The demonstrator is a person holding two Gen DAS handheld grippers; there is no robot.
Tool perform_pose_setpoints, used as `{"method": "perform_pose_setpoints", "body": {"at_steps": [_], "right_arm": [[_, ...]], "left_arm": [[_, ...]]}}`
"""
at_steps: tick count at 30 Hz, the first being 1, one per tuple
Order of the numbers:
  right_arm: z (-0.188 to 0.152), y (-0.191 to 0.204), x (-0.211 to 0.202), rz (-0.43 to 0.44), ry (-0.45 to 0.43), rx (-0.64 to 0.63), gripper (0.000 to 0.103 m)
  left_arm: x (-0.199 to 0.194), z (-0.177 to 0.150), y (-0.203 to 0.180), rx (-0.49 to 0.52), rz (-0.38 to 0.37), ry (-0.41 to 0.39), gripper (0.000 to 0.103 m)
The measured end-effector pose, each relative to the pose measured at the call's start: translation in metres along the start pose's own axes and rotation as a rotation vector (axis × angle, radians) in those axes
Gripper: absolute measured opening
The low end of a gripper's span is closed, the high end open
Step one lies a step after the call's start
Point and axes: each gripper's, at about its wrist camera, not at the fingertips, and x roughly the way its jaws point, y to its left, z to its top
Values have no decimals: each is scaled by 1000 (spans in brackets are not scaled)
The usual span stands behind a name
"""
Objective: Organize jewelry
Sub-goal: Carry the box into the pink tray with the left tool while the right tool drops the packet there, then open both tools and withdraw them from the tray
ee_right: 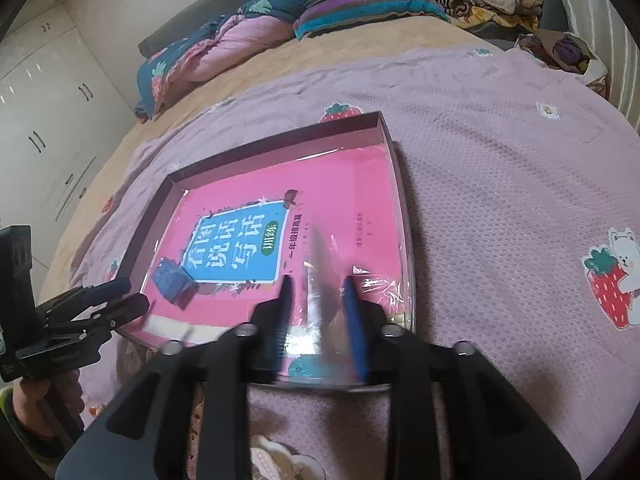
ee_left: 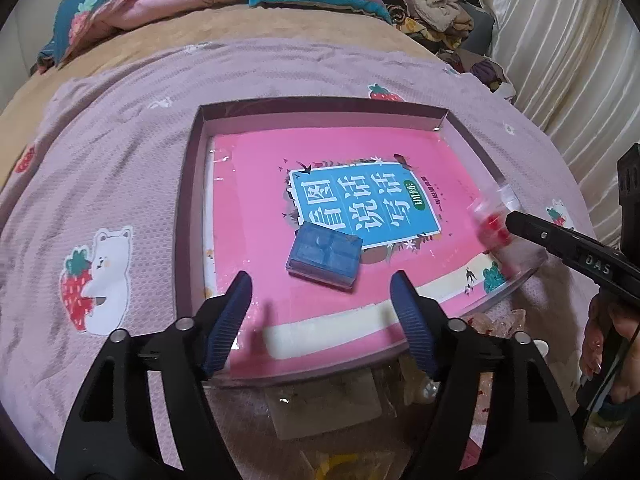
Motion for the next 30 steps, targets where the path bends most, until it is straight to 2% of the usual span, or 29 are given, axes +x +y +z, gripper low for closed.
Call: {"method": "perform_pose_setpoints", "body": {"at_steps": [1, 5, 7, 12, 15, 30], "right_arm": [[-1, 1, -5, -8, -16, -3, 55], [-3, 6, -23, -10, -55, -27, 63], [-4, 8, -35, -14, -84, -35, 73], [-7, 16, -63, -11, -136, -62, 83], [-10, 21, -81, -3, -163, -73, 85], [-24, 42, -137, 48, -239, -101, 88]], "left_arm": [[-3, -1, -1, 1, 3, -4, 67], [-14, -3, -2, -5, 4, -21, 76], [-20, -3, -3, -7, 4, -27, 79], [-40, -7, -6, -11, -3, -53, 88], [-55, -8, -7, -20, 5, -74, 94], [-114, -21, -9, -26, 40, -172, 94]]}}
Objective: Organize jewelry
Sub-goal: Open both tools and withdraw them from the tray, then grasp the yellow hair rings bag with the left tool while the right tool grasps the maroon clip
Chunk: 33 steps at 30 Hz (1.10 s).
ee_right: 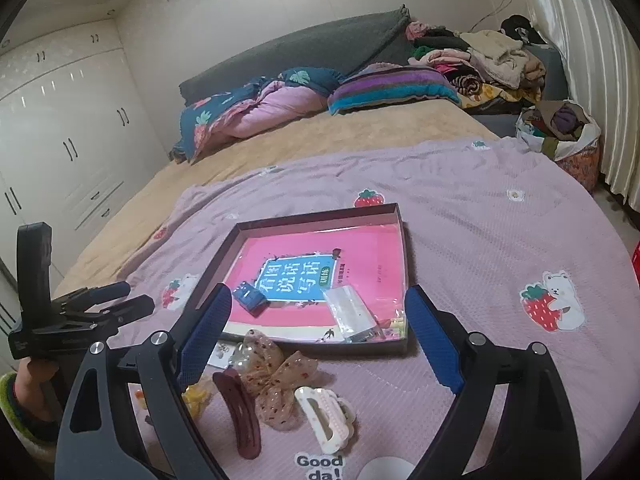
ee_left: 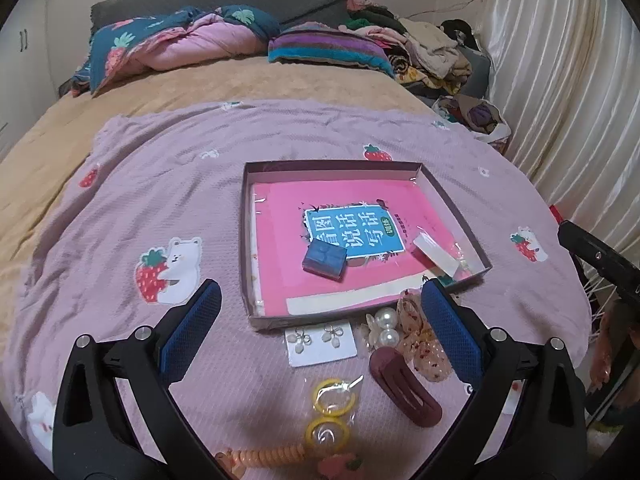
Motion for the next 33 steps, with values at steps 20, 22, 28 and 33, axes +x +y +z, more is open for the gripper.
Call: {"method": "perform_pose_setpoints", "body": {"at_steps": [20, 22, 28, 33], "right_arm": [[-30, 26, -32, 29, 20, -76, 88], [-36, 29, -33, 25, 32, -91, 88], [-51, 34, -33, 21, 61, -115, 88], [-63, 36, -32, 25, 88, -132, 88]], "left_arm": [[-35, -34, 7, 3, 29, -16, 94], [-36, -40, 9, 0, 33, -9, 94], [-35, -58, 13, 5, 48, 20, 94], [-32, -72, 13, 15, 53, 49, 94]]}}
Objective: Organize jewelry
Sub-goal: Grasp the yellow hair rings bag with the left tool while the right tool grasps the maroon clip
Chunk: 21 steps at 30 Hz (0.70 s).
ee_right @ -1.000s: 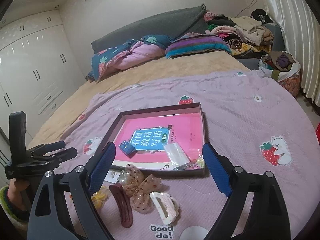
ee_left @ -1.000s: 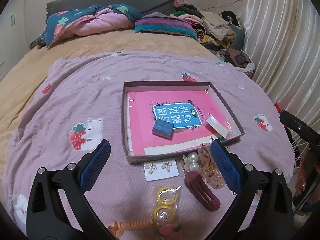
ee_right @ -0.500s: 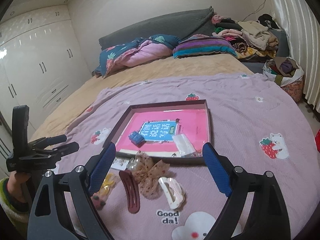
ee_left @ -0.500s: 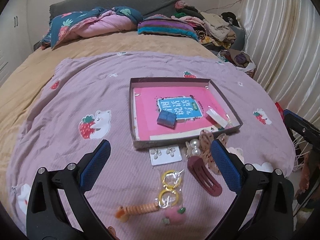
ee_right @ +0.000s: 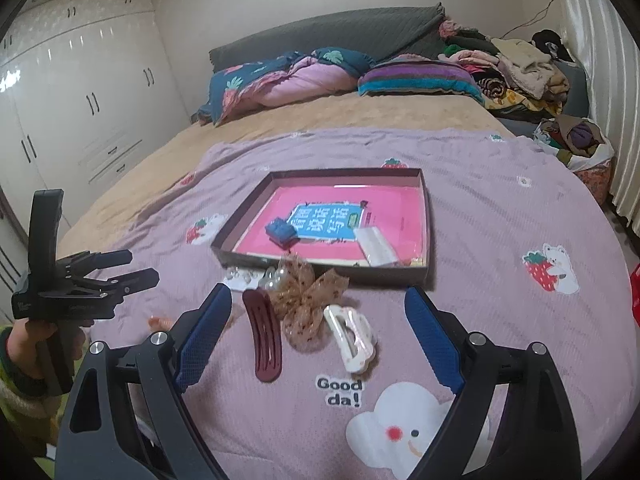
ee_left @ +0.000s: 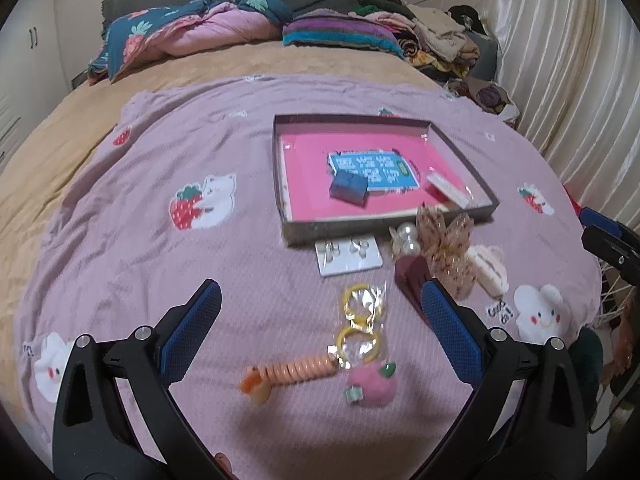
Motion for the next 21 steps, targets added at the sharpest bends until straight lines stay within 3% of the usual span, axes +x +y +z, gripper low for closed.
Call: {"method": "perform_pose_setpoints", "body": {"at_steps": [21], "right_arm": [[-51, 22, 44, 39, 174, -72, 88]], "left_arm": [[37, -33, -24, 72, -61, 117, 94]]}}
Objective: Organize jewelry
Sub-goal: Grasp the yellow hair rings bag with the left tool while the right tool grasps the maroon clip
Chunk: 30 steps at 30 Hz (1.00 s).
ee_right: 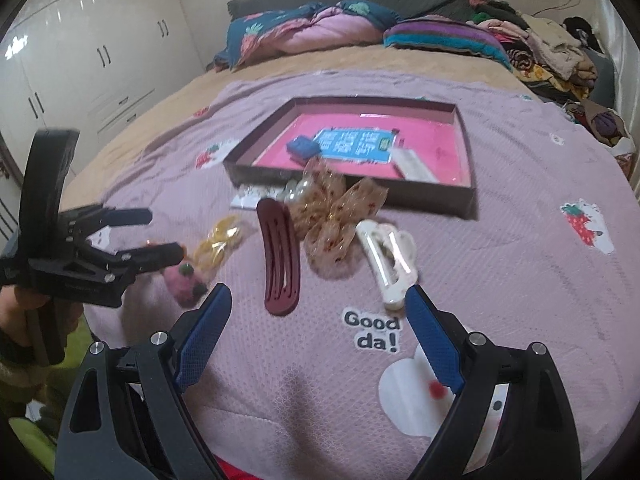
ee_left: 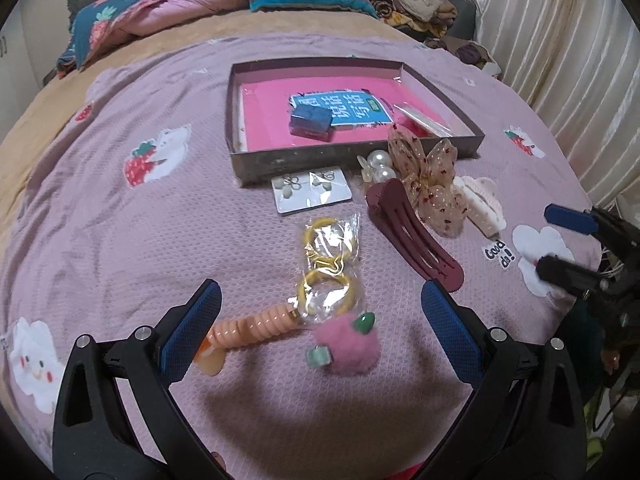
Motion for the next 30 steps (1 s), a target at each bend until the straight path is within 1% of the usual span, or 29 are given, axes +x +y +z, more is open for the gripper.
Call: {"method": "perform_pose_setpoints", "body": {"at_steps": [3, 5, 6, 8, 12, 13, 15, 16, 17, 21, 24, 26, 28, 30], "right_arm": [[-2, 1, 8, 8, 20, -5, 88], [-4, 1, 14, 15, 34, -9, 88], [-4, 1, 17, 17, 40, -10, 87], [-5, 1, 21, 20, 47, -13, 87], [-7, 1, 30, 29, 67, -8, 87], [-7, 1, 32, 29, 71, -7, 87], [-7, 2, 36, 34, 80, -7, 86], [-7, 2, 37, 33, 86, -8, 86], [-7, 3, 39, 33, 90, -11, 86], [-3, 9, 50, 42, 104, -32, 84], [1, 17, 60, 53, 114, -49, 80], [4, 22, 70, 60, 128, -65, 76], [7, 27, 81, 61, 144, -73, 68], [11, 31, 91, 44, 152, -86, 63]], "left_arm": [[11, 4, 1, 0, -18, 20, 90], [21, 7, 2, -2, -40, 42, 81], [25, 8, 2, -4, -43, 53, 79], [34, 9, 2, 0, -57, 78, 69], [51, 11, -1, 13, -80, 117, 57], [54, 11, -1, 17, -86, 123, 51], [60, 12, -3, 31, -78, 129, 45], [62, 13, -3, 38, -74, 129, 37], [63, 14, -3, 40, -72, 123, 33], [62, 17, 6, 16, -99, 112, 33], [56, 19, 14, -8, -96, 95, 32], [52, 20, 17, -15, -95, 83, 32], [46, 23, 21, -18, -87, 67, 32], [41, 25, 24, -22, -80, 51, 32]]}}
